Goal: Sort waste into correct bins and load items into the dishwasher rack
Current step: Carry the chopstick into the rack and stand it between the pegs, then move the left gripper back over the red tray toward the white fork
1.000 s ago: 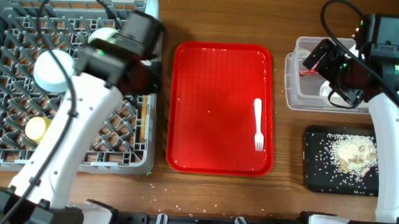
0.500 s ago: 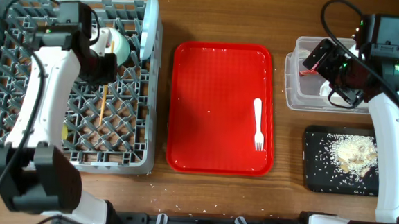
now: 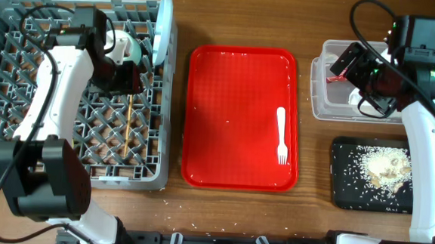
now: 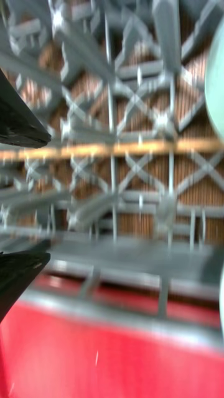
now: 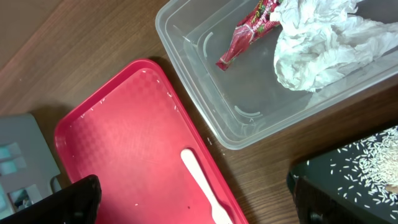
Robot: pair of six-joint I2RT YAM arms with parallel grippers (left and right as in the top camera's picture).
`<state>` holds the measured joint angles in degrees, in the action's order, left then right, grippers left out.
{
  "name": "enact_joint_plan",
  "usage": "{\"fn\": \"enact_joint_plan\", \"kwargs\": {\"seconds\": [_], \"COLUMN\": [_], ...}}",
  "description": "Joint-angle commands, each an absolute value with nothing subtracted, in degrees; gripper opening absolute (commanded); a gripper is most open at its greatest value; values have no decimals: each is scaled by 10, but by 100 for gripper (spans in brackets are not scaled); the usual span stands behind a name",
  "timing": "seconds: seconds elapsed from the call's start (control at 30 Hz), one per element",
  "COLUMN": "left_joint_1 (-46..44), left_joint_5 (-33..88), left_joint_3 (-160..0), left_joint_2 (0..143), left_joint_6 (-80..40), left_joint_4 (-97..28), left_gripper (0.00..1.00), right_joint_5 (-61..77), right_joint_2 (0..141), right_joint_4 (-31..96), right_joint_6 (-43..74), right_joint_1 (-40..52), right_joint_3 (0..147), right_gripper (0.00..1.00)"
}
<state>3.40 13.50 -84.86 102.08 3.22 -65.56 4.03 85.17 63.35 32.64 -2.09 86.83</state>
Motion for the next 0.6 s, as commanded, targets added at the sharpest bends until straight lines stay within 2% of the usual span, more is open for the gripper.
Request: {"fn": "enact_joint_plan", "kwargs": {"seconds": [0.0,0.03,0.07,0.1,0.2,0.23,0.27,0.3,0.37,0.47,0.57], "left_joint_1": [37,37,37,34,5,-16,-45,-80,-180,-296,-409], "left_joint_5": [406,469,533,576,598,592,575,540,350,109,-51], "left_joint_3": [-882,-882,-882,-882,-881,-881,-881,-881,-881,-881,-881], "left_joint_2": [959,947,936,928,928,928,928,928,929,937,970], "left_joint_6": [-9,-10,-9,-9,-44,-65,-95,-138,-305,-485,-563], "left_joint_4": [-655,-652,-652,-651,-655,-653,-643,-629,-594,-582,-549], "left_gripper": [59,60,73,82,78,87,90,90,89,91,92], "right_joint_5": [43,43,43,43,43,43,43,43,43,43,43], "right_joint_2": [850,850,850,850,850,850,850,850,850,850,850], "right_joint_4": [632,632,632,632,632,632,632,632,632,632,632], "right_joint_6": [317,317,317,317,317,317,317,317,317,317,317], "right_joint_1": [-21,-21,-21,-21,-21,-21,-21,-21,-21,-21,-21], "right_joint_3": [876,876,876,876,876,876,876,876,876,876,876], "right_gripper": [100,100,100,100,100,100,100,100,100,100,99]}}
